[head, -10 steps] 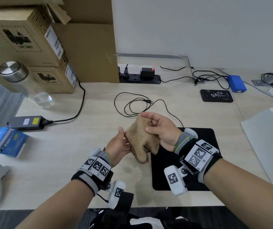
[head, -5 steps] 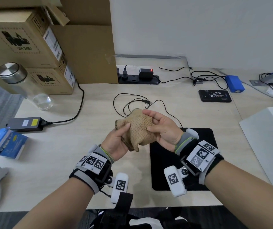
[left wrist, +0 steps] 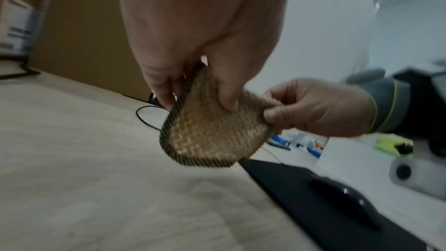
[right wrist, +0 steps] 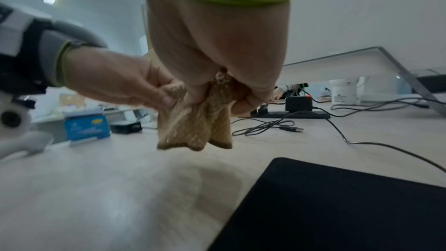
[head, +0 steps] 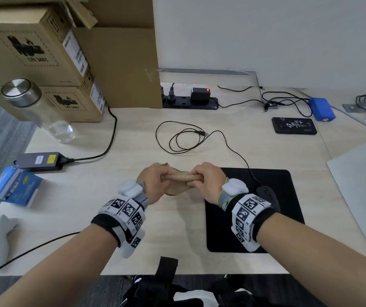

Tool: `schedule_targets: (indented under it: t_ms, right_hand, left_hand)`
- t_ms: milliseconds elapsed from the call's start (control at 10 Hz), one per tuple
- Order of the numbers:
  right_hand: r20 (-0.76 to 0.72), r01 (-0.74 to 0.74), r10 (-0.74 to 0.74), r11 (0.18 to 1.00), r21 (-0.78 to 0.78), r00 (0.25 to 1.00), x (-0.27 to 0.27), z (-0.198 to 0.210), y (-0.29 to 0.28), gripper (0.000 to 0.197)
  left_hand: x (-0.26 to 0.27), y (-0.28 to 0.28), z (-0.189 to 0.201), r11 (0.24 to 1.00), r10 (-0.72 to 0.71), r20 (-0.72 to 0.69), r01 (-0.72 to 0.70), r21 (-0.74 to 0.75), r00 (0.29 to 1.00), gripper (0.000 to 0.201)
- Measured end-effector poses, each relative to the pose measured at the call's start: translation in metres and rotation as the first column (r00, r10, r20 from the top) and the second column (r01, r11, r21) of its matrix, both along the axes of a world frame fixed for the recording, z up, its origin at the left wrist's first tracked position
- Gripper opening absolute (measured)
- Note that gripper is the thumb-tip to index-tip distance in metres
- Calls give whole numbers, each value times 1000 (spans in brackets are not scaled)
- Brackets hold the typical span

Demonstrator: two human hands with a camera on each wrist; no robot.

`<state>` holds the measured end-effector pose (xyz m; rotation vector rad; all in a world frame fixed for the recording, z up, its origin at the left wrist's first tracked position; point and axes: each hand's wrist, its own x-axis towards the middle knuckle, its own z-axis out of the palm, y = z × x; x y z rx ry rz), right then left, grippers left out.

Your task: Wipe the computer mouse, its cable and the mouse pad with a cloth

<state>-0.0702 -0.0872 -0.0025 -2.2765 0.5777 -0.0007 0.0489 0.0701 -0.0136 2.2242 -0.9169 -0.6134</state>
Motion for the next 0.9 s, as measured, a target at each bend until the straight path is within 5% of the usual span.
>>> schedule_targets:
  t_ms: [100,200,300,400,500,600,700,800,900]
  right_hand:
    - [102,6,-2,999,-39,995,0,-10,2,11]
    - [133,-101,127,977,-187,983,-5,-24,2,11]
    - [-132,-348,324,904,-250,937,-17,-35,7,19]
    - [-268,-405,341,884,-234,901,-38,-50,21,32]
    - [-120,-282,257,912,-297,959,-41,-57,23,26]
    - [-158,-342,308,895,-286,938,-41,-62,20,54]
    - [-275,-431,361,863,-264,891,-43,-67,17,65]
    - [-326,-478,379,818,-320,866,-49,-69,17,66]
    - [-305,-470,380,820,-325,873,-47,-67,14,65]
  left_hand:
    - [5,1,-9,996,34,164,-20,-89,986,17]
    - [2,9,-27,992,-103,338,122,-33,936,11]
    - [-10,20,-41,944,-328,341,288,163,881,16]
    - [-28,38,-49,892,-401,256,313,325,879,43]
    - [-31,37,-51,930,-327,302,247,274,895,41]
    - [-33,33,-58,908,-341,286,235,347,896,56]
    - [-34,38,-66,807,-406,223,233,543,887,73]
    - [-36,50,-80,749,-458,250,218,625,853,76]
    - [-32,50,-79,782,-440,284,208,588,852,81]
